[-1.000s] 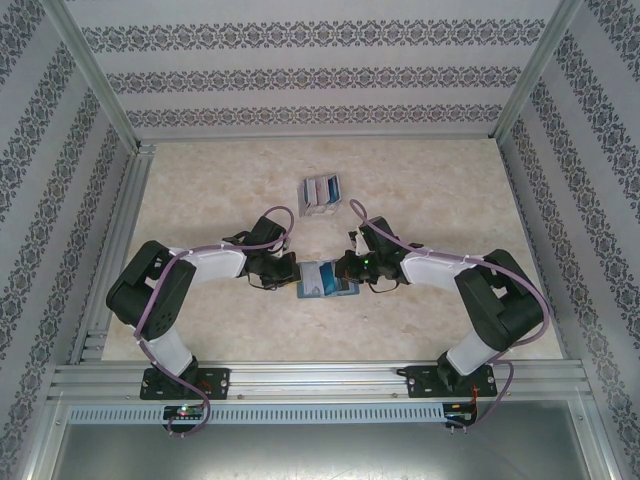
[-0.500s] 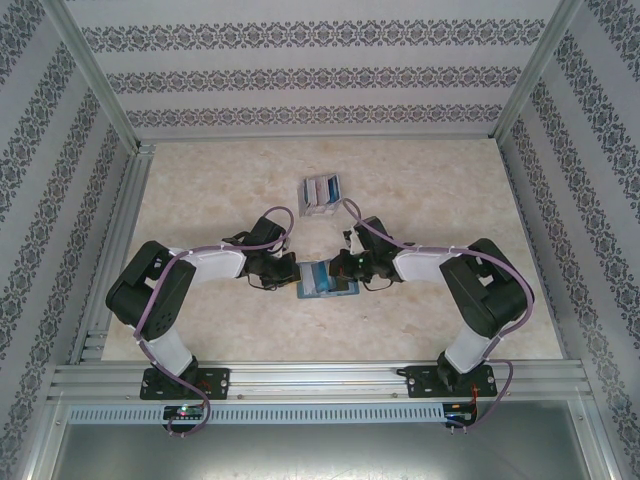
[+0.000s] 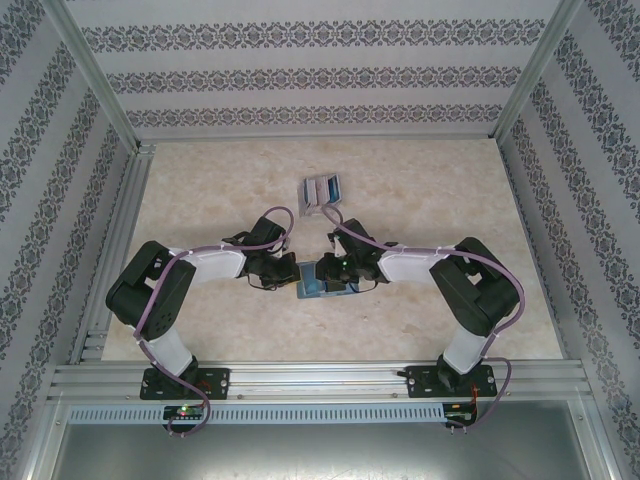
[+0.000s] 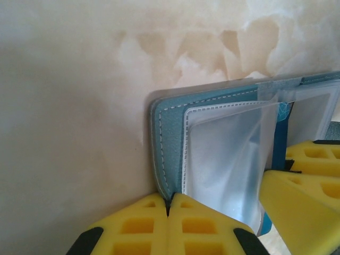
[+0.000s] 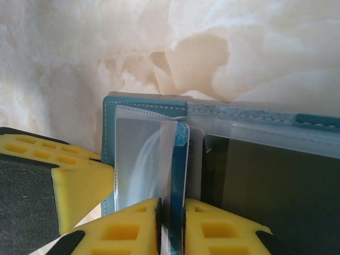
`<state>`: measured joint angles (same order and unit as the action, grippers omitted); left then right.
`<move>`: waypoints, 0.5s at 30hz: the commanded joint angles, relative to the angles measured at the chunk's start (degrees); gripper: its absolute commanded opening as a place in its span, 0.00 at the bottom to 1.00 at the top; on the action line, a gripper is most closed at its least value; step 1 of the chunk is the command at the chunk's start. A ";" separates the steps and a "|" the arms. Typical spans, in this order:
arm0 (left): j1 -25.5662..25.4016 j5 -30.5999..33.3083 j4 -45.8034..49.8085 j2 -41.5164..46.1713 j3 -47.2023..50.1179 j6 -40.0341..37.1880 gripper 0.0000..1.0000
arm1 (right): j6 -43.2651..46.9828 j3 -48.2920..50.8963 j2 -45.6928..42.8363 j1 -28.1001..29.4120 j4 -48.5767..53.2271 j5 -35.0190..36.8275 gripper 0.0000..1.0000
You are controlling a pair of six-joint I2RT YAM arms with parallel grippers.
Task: Put the credit cards into the card holder
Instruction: Insert the credit card into the card slot.
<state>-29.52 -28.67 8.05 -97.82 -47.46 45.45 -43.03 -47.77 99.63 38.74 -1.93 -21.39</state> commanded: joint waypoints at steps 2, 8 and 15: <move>-0.21 0.29 0.92 -0.84 1.62 0.12 0.04 | 2.87 -1.08 0.03 1.65 5.31 2.56 0.29; -0.24 0.73 1.66 -0.68 1.22 -0.25 0.04 | 6.27 -2.86 -4.60 1.30 12.43 6.45 0.37; -0.24 0.43 1.16 -0.92 1.27 -0.02 0.04 | 6.90 -2.72 -6.57 1.17 13.81 6.80 0.38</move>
<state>-29.52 -28.67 7.99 -97.82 -47.46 45.45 -37.50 -49.76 94.26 39.64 9.39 -16.05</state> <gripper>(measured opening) 0.051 0.388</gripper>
